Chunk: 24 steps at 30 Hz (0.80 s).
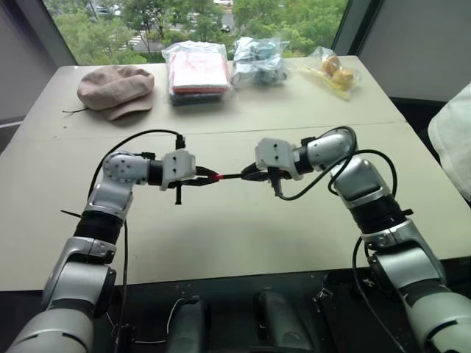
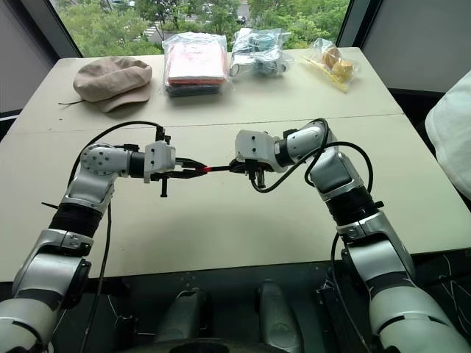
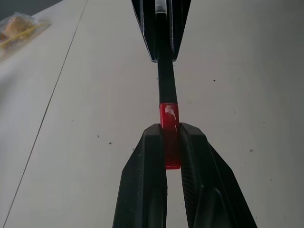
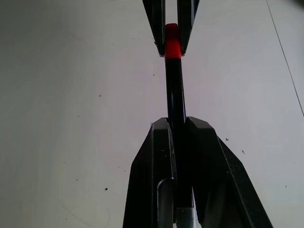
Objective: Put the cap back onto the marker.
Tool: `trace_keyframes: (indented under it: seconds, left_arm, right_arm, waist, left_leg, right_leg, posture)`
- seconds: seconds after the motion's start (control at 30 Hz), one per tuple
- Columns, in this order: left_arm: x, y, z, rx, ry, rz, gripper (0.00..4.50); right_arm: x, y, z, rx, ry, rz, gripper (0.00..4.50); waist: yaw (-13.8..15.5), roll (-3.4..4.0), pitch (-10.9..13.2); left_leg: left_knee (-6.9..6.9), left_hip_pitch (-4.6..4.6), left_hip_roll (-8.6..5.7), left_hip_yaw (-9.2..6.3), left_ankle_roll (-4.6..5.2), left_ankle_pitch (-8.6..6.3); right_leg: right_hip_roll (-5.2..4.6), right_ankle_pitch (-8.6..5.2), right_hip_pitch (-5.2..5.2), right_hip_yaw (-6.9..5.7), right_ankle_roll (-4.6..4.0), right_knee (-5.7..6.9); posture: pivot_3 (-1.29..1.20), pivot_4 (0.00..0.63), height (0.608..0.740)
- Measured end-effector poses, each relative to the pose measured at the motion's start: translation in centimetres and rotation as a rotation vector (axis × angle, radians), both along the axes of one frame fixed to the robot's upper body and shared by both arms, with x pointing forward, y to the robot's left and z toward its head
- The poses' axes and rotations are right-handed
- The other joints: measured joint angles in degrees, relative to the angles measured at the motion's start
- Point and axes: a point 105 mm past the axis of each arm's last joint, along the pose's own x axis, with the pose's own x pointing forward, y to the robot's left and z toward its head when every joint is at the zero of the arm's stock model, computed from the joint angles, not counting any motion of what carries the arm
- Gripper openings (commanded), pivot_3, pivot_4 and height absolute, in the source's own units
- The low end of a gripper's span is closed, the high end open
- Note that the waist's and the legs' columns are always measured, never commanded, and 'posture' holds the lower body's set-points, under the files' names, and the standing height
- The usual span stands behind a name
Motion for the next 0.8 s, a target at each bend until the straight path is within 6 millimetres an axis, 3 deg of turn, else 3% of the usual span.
trace_keyframes:
  seconds: [0.47,0.57,0.67,0.77,0.8]
  left_arm:
    - [0.3,0.4,0.3,-0.030,0.054,0.049,0.00]
    - [0.4,0.5,0.6,-0.045,0.071,0.063,1.23]
    - [0.1,-0.2,0.6,-0.060,0.083,0.053,2.78]
    - [-0.2,0.4,0.2,-0.061,0.101,0.073,4.39]
    - [-0.3,0.6,0.0,-0.061,0.107,0.080,4.49]
  right_arm:
    - [0.2,0.5,0.3,0.006,-0.049,-0.014,0.02]
    - [0.3,0.6,0.5,0.020,-0.066,-0.016,0.00]
    - [0.1,1.5,1.0,0.063,-0.085,0.010,0.00]
    - [0.2,0.9,1.1,0.053,-0.095,-0.004,0.00]
    - [0.3,0.6,1.2,0.048,-0.099,-0.014,0.00]
  waist:
    - [-0.01,0.00,0.00]
    - [-0.01,0.00,0.00]
    - [-0.07,0.00,0.00]
    - [-0.07,0.00,0.00]
    - [-0.04,0.00,0.00]
  left_leg:
    - [0.00,-0.01,0.00,0.00,0.00,0.00]
    - [0.00,0.00,0.00,0.00,0.00,0.00]
    - [0.00,0.00,0.00,-0.01,0.00,0.00]
    - [0.00,0.00,0.00,0.00,0.00,0.00]
    - [0.00,-0.01,0.00,-0.02,0.00,0.00]
  right_leg:
    - [0.00,0.00,0.00,0.00,0.00,0.00]
    - [0.00,0.00,0.00,0.00,0.00,0.00]
    - [0.00,0.00,0.00,0.00,0.00,0.00]
    - [-0.01,0.00,-0.01,0.01,0.00,0.00]
    - [0.00,0.00,-0.01,0.00,0.00,0.00]
  posture:
    - [0.00,0.150,0.740]
    - [0.00,0.150,0.740]
    - [0.00,0.150,0.740]
    - [0.00,0.150,0.740]
    - [0.00,0.150,0.740]
